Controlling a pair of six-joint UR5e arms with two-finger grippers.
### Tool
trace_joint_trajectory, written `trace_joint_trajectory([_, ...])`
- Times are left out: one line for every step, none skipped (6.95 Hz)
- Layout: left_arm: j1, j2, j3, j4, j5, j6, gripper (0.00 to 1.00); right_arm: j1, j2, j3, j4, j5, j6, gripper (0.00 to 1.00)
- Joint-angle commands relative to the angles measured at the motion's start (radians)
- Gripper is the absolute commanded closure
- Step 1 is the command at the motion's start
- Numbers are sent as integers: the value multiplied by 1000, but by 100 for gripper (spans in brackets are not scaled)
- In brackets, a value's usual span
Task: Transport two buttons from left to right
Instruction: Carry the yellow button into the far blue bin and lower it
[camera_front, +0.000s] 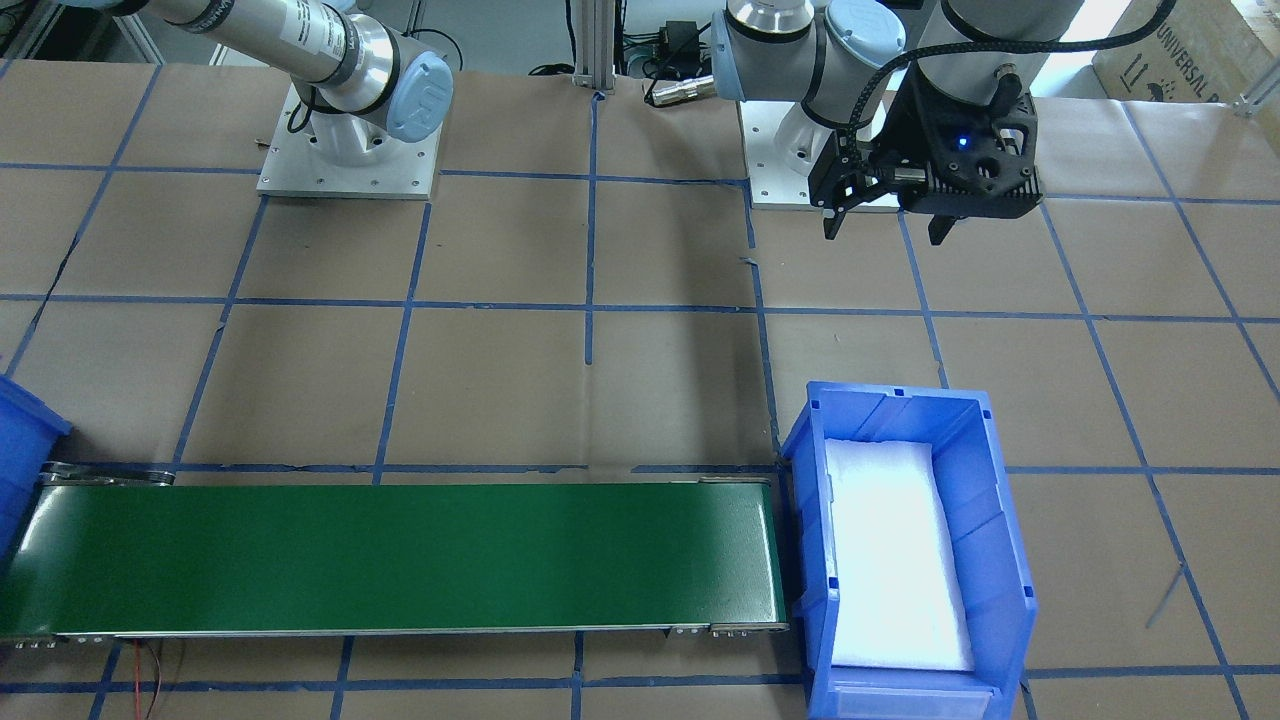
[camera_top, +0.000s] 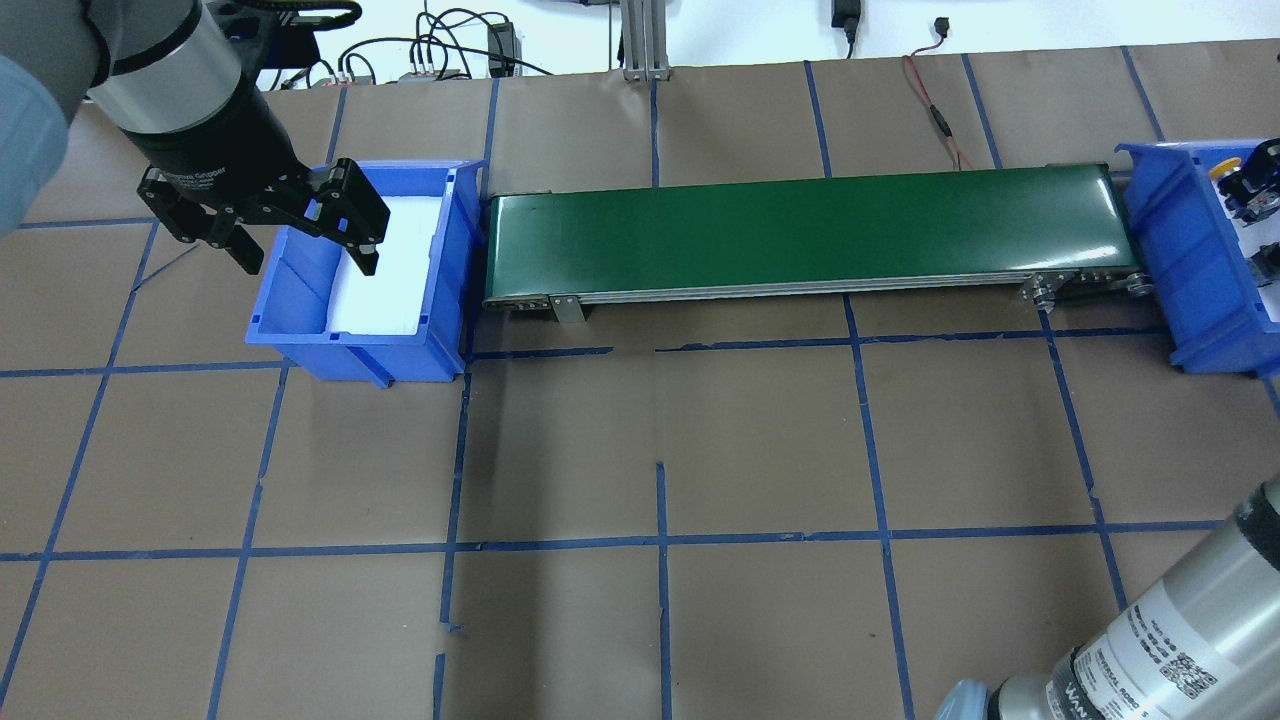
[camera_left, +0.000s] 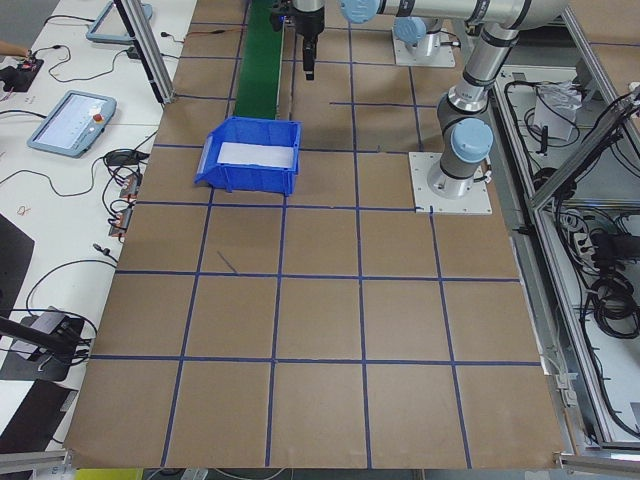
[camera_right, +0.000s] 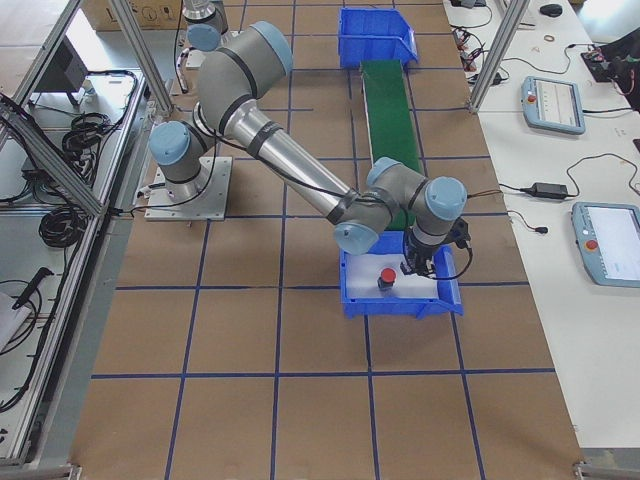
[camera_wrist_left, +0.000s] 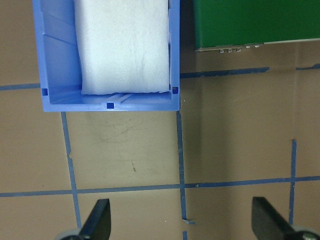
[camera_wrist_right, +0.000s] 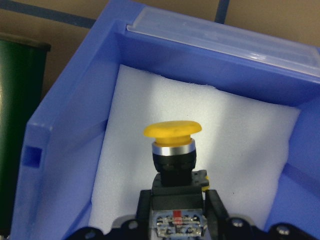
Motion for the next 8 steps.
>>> trace_joint_trajectory([0, 1, 0, 0, -1, 0, 0, 0, 6, 7, -11, 3, -11, 89])
trace_joint_trajectory([0, -1, 0, 0, -1, 0, 0, 0, 7, 16, -23, 3, -10, 84])
trace_joint_trajectory([0, -1, 0, 0, -1, 0, 0, 0, 6, 26, -49, 4, -10, 78])
trace_joint_trajectory([0, 1, 0, 0, -1, 0, 0, 0, 7, 27, -57, 4, -10, 65])
trace_joint_trajectory([0, 1, 0, 0, 0, 0, 0, 0, 6, 27, -60, 4, -10, 36])
trace_joint_trajectory([0, 1, 0, 0, -1, 0, 0, 0, 4, 27, -62, 3, -11, 23])
trace_joint_trajectory([0, 1, 0, 0, -1, 0, 0, -1, -3, 26, -62, 1, -13, 17])
trace_joint_trajectory([0, 1, 0, 0, 0, 0, 0, -1, -3, 26, -71, -5, -14, 12])
